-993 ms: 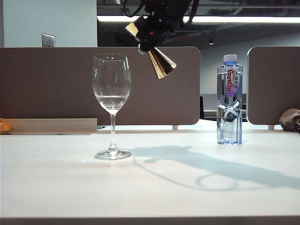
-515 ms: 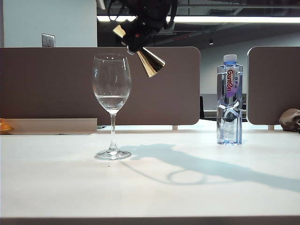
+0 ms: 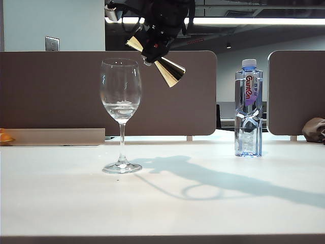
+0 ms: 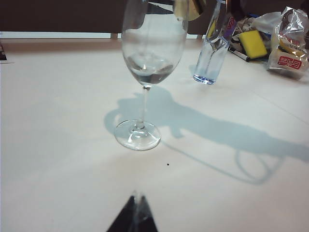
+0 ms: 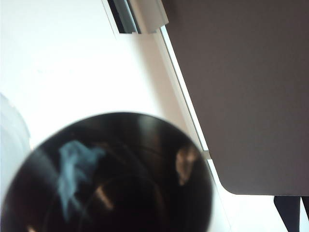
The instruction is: Pick up the jigger and pour the water inside into the glass.
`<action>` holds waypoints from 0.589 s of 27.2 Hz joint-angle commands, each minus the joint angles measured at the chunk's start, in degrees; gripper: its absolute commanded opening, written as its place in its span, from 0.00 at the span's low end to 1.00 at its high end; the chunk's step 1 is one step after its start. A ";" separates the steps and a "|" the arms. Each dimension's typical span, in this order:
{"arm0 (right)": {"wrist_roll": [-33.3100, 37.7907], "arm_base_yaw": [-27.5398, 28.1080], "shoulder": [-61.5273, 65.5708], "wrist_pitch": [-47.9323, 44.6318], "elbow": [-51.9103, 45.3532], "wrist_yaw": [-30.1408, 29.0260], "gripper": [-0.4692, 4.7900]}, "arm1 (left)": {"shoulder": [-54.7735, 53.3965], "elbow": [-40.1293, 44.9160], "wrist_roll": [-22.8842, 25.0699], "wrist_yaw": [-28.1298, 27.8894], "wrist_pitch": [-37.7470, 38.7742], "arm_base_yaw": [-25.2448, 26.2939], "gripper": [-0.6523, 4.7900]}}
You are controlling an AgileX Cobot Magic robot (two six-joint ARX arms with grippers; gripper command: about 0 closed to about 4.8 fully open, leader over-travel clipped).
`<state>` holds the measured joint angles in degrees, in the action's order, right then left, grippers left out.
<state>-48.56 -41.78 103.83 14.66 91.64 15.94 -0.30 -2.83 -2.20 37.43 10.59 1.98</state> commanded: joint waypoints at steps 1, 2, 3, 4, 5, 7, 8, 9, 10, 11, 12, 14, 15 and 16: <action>-2.32 -0.13 -0.46 -1.14 0.39 0.87 0.25 | -0.02 -0.26 0.24 0.09 -0.33 0.04 0.11; -3.17 -0.13 -0.46 -0.98 0.39 0.87 0.25 | -0.02 -0.26 0.22 0.09 -0.35 0.04 0.11; -3.19 -0.17 -0.46 -0.96 0.39 0.87 0.25 | -0.02 -0.26 0.22 0.09 -0.35 0.04 0.11; -3.52 -0.20 -0.46 -0.96 0.39 0.96 0.25 | -0.02 -0.26 0.22 0.09 -0.33 0.04 0.11; -4.09 -0.20 -0.46 -0.87 0.39 1.09 0.25 | -0.02 -0.26 0.22 0.09 -0.33 0.04 0.11; -5.31 -0.22 -0.46 -0.50 0.39 1.09 0.25 | -0.02 -0.26 0.24 0.09 -0.35 0.04 0.11; -6.03 -0.24 -0.46 -0.26 0.39 1.07 0.25 | -0.02 -0.26 0.22 0.09 -0.33 0.04 0.11; -6.51 -0.31 -0.46 -0.20 0.39 1.09 0.25 | -0.02 -0.26 0.22 0.09 -0.33 0.04 0.11; -7.54 -0.42 -0.46 -0.07 0.39 1.18 0.25 | -0.04 -0.26 0.24 0.09 -0.33 0.04 0.11; -8.59 -0.61 -0.46 -0.02 0.39 1.92 0.25 | -0.04 -0.26 0.22 0.09 -0.35 0.04 0.11; -9.44 -0.79 -0.46 -0.04 0.39 2.23 0.25 | -0.04 -0.26 0.24 0.09 -0.35 0.04 0.11; -11.67 -0.92 -0.46 0.02 0.39 2.36 0.25 | -0.04 -0.26 0.22 0.09 -0.33 0.04 0.11; -12.00 -0.96 -0.46 0.02 0.39 2.38 0.25 | -0.04 -0.26 0.24 0.09 -0.35 0.04 0.11; -12.15 -0.96 -0.46 0.02 0.39 2.38 0.25 | -0.04 -0.26 0.22 0.09 -0.33 0.04 0.11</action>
<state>-59.72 -42.70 103.83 15.77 91.68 18.02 -0.27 -2.83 -2.20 37.43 10.59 1.98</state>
